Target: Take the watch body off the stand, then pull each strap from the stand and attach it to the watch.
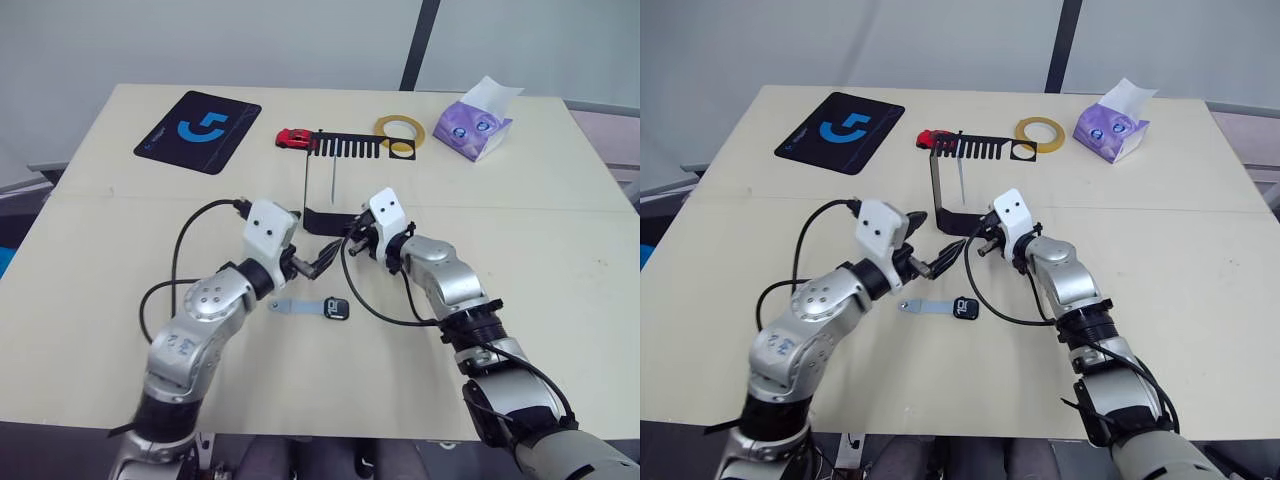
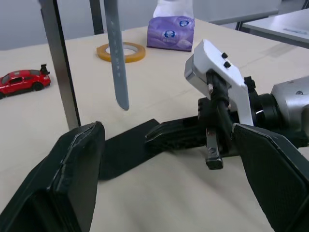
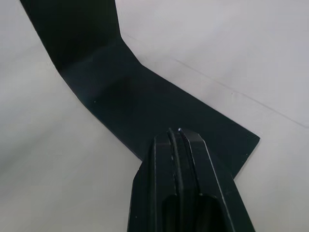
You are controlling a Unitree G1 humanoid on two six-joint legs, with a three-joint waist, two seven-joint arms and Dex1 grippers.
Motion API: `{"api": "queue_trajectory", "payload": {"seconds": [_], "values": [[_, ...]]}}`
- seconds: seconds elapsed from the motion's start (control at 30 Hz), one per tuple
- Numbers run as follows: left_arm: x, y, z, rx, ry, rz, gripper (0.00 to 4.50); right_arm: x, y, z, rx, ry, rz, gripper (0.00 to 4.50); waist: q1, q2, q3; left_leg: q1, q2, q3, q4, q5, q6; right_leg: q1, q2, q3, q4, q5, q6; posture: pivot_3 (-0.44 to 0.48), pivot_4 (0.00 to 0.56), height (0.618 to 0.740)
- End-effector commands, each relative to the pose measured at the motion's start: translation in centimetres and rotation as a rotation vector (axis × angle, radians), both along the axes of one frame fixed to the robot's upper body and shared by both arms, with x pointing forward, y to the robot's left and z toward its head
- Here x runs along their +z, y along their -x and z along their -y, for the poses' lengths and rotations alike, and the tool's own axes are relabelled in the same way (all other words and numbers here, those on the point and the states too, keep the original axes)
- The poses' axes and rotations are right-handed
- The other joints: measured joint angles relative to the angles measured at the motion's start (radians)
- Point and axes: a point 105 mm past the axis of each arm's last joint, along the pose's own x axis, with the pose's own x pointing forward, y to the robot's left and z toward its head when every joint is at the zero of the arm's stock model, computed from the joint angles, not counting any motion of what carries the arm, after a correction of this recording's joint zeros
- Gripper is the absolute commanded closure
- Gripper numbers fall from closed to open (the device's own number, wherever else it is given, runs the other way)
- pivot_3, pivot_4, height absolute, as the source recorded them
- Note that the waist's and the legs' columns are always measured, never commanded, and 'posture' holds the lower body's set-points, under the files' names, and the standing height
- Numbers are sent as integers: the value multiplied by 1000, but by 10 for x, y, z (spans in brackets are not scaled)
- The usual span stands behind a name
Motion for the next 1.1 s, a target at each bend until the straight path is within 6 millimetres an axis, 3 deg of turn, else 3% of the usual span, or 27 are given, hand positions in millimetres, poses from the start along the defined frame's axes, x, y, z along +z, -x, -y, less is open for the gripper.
{"api": "queue_trajectory", "payload": {"seconds": [0.03, 0.4, 0.6, 1.1], "values": [[12, -4, 8, 18, 17, 57, 0, -9, -3, 7, -38, 28, -40, 4475, 0, 0, 0, 0, 0, 0, 0, 0, 0, 0, 0, 0, 0, 0, 0, 0, 150, 738], [13, -20, 27, 104, 27, 81, 0, -12, -2, 6, -63, 9, -83, 4475, 2, 0, 0, 1, 0, 0, 0, 0, 0, 1, 0, 0, 0, 0, 0, 0, 150, 738], [14, -28, 25, 166, 62, 86, 0, -16, -2, 10, -77, 22, -96, 4475, 2, 0, -1, 1, 0, 0, 0, 0, 0, 1, 0, 0, 0, 0, 0, 0, 150, 738], [27, 6, 5, -18, 116, 99, 0, -19, -7, 12, -101, -3, -116, 4475, -8, 2, -2, 2, 0, 0, 0, 0, 0, 2, -1, 0, 0, 0, 0, 0, 150, 738]]}}
